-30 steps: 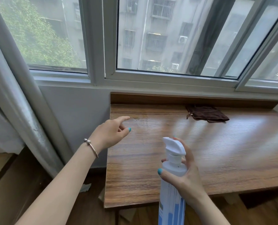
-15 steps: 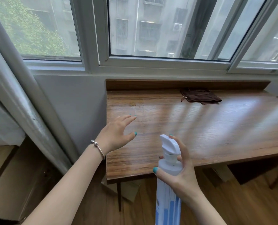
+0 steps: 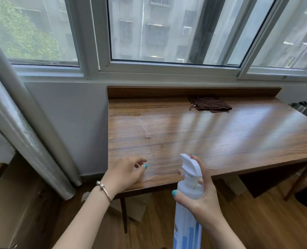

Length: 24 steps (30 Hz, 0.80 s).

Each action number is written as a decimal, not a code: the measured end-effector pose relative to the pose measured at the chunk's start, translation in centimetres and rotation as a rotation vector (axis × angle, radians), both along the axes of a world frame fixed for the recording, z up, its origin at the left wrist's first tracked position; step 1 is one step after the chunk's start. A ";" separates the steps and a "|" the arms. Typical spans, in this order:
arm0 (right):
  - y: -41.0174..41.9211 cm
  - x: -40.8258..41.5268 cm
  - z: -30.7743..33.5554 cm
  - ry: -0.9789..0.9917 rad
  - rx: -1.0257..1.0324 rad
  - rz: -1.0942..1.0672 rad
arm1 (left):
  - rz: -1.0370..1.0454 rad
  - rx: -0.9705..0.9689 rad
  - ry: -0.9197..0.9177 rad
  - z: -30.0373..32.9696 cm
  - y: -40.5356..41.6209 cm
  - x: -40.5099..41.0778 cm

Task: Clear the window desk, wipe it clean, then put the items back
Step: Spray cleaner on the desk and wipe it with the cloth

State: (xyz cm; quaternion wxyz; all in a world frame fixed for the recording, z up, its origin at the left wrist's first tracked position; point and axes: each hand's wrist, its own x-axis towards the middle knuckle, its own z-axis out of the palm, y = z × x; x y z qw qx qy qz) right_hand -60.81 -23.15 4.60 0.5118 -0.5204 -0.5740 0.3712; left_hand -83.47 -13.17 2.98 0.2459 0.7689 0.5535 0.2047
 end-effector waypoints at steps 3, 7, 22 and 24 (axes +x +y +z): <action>0.6 1.5 0.3 0.014 0.005 -0.029 | -0.017 -0.017 -0.015 0.0 0.1 1.7; 2.3 4.4 0.9 -0.022 0.014 -0.077 | -0.031 -0.005 -0.004 0.5 1.1 3.9; 11.9 14.3 4.7 -0.007 0.050 0.016 | 0.100 -0.011 0.079 4.7 8.4 12.3; 12.6 15.9 5.2 -0.017 0.052 0.034 | 0.091 -0.034 0.059 4.7 9.2 13.8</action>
